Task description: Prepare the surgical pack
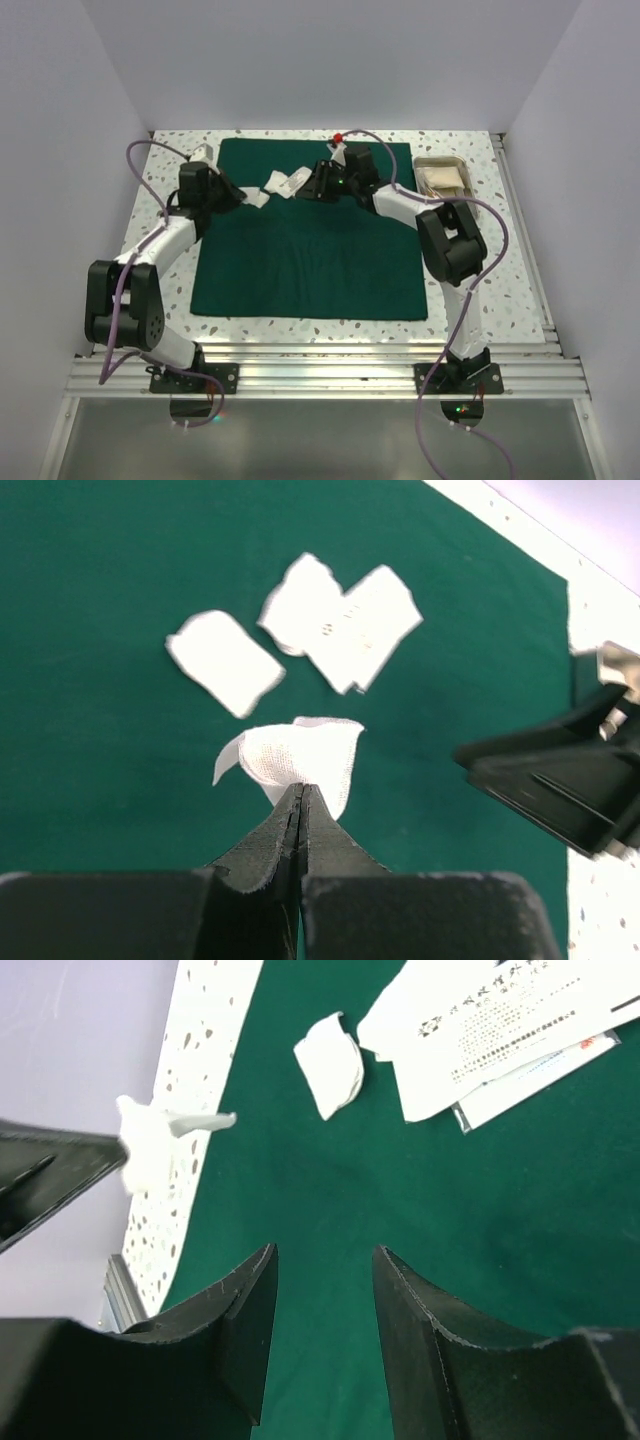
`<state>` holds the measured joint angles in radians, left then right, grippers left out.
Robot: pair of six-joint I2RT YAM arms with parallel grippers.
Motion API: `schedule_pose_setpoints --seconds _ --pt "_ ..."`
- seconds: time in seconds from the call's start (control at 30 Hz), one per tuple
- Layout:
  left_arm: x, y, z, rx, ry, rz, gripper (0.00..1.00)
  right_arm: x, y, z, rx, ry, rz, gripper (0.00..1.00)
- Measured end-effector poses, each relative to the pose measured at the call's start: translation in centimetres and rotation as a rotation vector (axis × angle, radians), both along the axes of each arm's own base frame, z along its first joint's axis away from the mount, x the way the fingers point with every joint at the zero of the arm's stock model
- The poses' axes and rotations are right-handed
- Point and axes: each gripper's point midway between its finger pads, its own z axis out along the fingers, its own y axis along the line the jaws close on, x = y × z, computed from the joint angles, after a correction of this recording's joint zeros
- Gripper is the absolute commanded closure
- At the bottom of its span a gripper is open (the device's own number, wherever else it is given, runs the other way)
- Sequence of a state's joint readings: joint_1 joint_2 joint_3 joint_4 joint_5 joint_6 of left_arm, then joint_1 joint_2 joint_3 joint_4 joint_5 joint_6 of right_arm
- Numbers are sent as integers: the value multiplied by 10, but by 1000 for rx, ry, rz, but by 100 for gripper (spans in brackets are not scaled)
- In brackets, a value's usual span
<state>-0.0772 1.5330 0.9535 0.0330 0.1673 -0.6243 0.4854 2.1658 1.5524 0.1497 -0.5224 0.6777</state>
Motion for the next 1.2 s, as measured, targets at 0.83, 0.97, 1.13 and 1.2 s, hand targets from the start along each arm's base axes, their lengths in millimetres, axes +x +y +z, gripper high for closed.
schedule_pose_setpoints --seconds 0.83,0.97,1.13,1.2 --pt "-126 -103 -8 21 176 -392 100 -60 -83 12 -125 -17 -29 48" --pt "-126 -104 -38 43 252 -406 100 -68 -78 13 -102 -6 16 47" --pt "-124 -105 -71 57 319 -408 100 -75 -68 3 -61 23 89 46" --pt "-122 -105 -75 57 317 -408 90 -77 -64 -9 -50 51 117 45"
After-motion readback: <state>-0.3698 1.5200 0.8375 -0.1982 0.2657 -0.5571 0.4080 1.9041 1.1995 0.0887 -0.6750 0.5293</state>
